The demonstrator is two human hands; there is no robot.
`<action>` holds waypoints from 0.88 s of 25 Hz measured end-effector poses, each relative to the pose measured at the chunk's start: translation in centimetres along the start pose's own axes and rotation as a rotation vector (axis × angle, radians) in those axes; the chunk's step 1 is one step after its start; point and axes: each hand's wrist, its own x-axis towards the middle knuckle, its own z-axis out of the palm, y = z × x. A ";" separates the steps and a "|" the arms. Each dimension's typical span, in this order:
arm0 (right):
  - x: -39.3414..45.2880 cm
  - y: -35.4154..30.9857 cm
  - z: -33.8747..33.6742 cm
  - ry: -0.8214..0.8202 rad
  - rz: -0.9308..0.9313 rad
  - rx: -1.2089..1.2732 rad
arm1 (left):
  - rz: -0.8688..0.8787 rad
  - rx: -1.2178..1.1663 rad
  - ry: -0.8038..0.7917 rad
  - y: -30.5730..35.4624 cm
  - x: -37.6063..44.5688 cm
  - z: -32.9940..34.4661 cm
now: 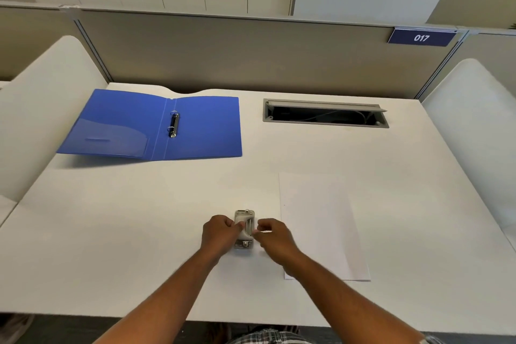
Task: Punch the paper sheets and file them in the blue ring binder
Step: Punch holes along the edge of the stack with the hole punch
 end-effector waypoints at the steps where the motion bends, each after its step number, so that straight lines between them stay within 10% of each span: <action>1: 0.2 -0.7 1.2 -0.004 0.011 -0.008 | 0.015 -0.001 0.005 -0.1 0.0 -0.4; 22: 1.8 -10.2 21.6 -0.279 -0.100 -0.087 | -0.013 0.089 0.235 -10.5 6.0 -17.7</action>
